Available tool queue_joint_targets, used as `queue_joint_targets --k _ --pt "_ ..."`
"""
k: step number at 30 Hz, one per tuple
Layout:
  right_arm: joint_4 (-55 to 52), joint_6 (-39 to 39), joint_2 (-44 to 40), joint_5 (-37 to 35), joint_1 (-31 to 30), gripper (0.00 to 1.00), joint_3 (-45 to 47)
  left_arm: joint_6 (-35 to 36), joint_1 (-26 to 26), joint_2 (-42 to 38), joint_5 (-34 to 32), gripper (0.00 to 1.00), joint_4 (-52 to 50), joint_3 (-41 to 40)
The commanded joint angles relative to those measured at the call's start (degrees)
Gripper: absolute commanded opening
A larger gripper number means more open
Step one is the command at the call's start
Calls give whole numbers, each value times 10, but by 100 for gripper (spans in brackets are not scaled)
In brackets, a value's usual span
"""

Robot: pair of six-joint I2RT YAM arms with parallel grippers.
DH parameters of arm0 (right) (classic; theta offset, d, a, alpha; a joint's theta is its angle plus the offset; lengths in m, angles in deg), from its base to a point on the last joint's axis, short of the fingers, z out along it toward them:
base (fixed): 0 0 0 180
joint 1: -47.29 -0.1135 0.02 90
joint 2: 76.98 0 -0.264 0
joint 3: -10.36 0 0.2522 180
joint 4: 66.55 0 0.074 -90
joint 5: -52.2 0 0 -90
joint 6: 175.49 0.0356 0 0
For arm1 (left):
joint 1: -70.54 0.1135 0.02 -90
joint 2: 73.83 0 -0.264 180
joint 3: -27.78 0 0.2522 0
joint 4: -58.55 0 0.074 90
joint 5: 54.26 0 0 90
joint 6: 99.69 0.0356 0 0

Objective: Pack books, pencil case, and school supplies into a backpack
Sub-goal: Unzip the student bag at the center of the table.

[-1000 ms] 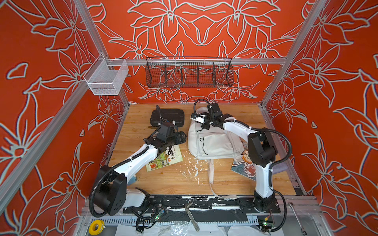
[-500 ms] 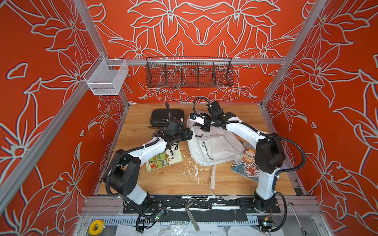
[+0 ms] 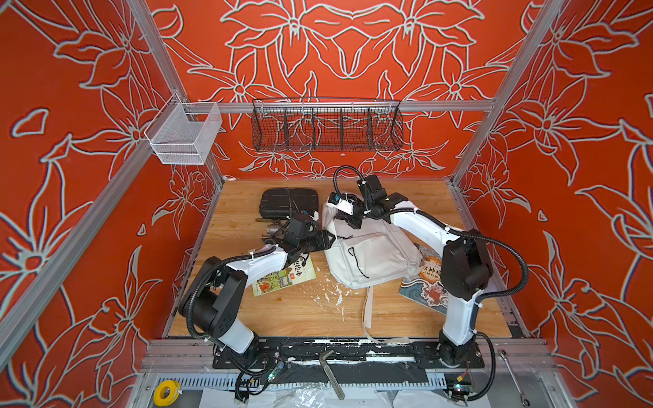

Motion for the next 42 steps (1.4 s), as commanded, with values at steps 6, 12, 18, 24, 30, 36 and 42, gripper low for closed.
queue_joint_targets --k 6,12,18,24,30,36,42 --pt "3 49 9 16 -6 0 -55 21 -2 38 60 8 -13 57" --pt "-28 75 34 -105 -6 0 -118 71 -3 20 71 0 -58 70" --pt "-31 74 46 -175 -6 0 -172 130 -4 0 96 0 -128 102" --pt "-61 69 76 -226 -1 0 -250 211 -10 -23 88 0 -226 132" --pt "-112 85 101 -240 18 0 -320 257 -10 -88 33 0 -257 116" --pt "-152 100 110 -236 35 0 -351 293 -11 -136 16 0 -250 92" --pt "-190 126 121 -228 62 0 -380 318 -11 -192 -21 0 -207 46"
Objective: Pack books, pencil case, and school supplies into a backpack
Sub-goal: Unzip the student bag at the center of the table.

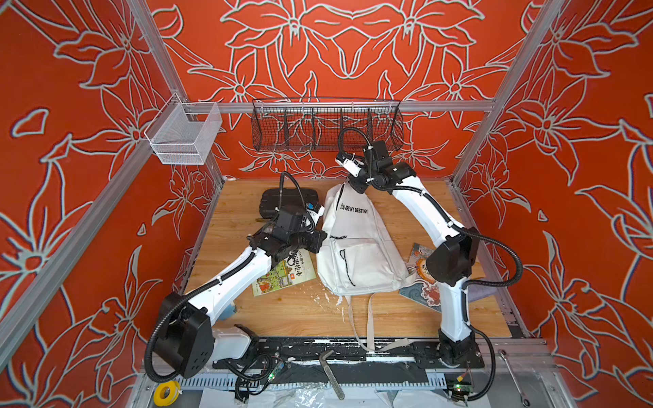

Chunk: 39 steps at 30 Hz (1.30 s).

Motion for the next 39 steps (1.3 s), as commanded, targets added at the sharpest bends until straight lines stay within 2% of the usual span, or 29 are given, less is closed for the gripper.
queue_joint_targets --k 1,7,15,20,22,26,29,32,36,39 --pt "-28 31 13 -6 24 0 -25 34 -3 -34 -27 0 17 -19" --pt "-47 44 -3 6 51 0 -16 15 5 -52 -43 0 88 -61" --pt "-46 70 -42 55 94 0 39 -49 62 -69 -12 0 196 -105" --pt "-59 59 -69 156 90 0 40 -21 63 -36 18 0 165 -83" --pt "-55 71 -80 173 85 0 39 -8 62 -12 27 1 141 -65" --pt "-71 90 -85 183 75 0 25 4 61 21 35 35 110 -26" --pt "-94 103 -78 188 68 0 6 10 56 26 26 50 101 3" --pt "-103 115 -75 190 59 0 -2 28 45 25 8 59 87 38" --pt "-122 114 -71 186 46 0 -27 89 9 27 -12 61 54 103" --pt "-132 109 -72 185 39 0 -40 122 0 47 1 60 40 156"
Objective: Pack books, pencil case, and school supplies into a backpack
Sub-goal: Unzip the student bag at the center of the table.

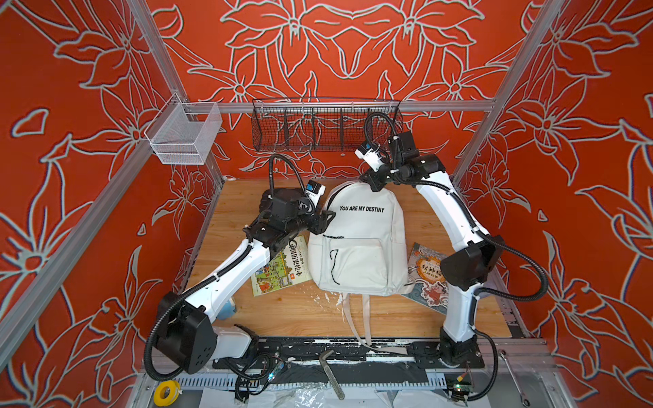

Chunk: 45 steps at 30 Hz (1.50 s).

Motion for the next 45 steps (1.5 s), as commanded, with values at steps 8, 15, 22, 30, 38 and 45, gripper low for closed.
queue_joint_targets --k 8,15,22,30,38,45 --pt "-16 22 -26 26 -18 0 -35 154 -7 132 15 57 -137 236" --pt "-8 38 -50 47 -20 0 -29 201 -6 193 35 57 -186 314" --pt "-3 48 -63 67 -20 0 -32 208 -7 204 51 56 -208 322" --pt "-3 49 -70 73 -27 0 -32 195 -6 221 49 33 -193 337" --pt "-4 52 -83 41 -27 0 -29 197 -6 216 38 0 -196 342" --pt "-35 45 -101 -43 -8 0 6 162 -1 161 35 0 -135 292"
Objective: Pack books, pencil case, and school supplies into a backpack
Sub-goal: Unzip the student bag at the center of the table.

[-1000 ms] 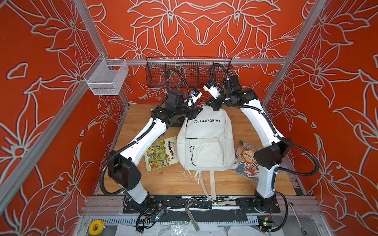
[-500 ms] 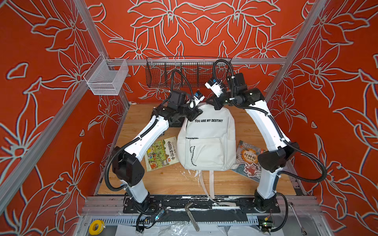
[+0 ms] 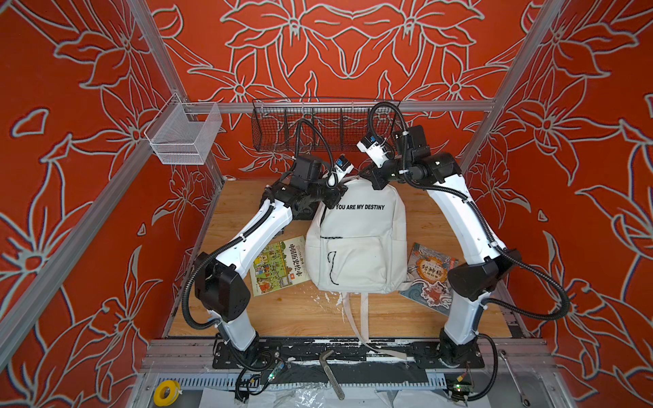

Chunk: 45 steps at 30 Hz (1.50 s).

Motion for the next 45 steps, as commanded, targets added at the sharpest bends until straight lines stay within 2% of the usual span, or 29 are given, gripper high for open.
queue_joint_targets --k 1,10,22,27,33,34,37,39,45 --pt "-7 9 -39 -39 20 0 27 -24 8 -48 2 0 38 -20" --pt "53 59 -140 -29 82 0 209 -103 49 -91 -11 0 91 -61" --pt "90 85 -200 -21 137 0 346 -196 87 -147 -49 0 187 -130" --pt "106 87 -208 1 142 0 344 -219 94 -158 -25 0 210 -141" --pt "121 83 -193 97 137 0 271 -214 95 -162 25 0 216 -159" --pt "119 77 -188 110 133 0 253 -210 95 -164 38 2 217 -164" --pt "111 49 -174 136 113 0 209 -184 89 -170 66 28 202 -167" --pt "102 35 -163 140 101 0 180 -159 82 -174 61 40 187 -164" --pt "75 21 -130 162 76 0 116 -59 47 -178 20 53 137 -134"
